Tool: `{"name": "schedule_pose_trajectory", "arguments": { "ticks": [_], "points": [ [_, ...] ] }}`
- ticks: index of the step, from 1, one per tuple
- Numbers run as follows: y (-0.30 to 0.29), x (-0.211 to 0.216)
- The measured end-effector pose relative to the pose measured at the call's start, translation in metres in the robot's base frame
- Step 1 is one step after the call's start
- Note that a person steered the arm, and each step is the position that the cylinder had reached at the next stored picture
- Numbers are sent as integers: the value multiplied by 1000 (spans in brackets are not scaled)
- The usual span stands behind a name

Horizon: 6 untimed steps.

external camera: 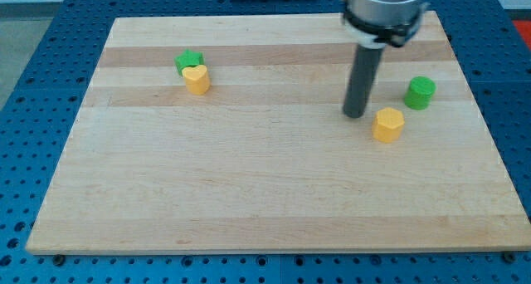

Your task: Move the hexagon into the bottom left side of the green circle

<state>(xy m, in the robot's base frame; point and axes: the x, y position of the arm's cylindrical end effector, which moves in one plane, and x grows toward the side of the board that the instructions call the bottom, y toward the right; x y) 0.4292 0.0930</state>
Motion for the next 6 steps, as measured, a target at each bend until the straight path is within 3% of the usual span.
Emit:
{"name": "schedule_pose_trajectory", "arguments": {
  "ticks": [1,2,6],
  "points": [
    [-9,29],
    [19,49],
    [74,9]
  ]
}}
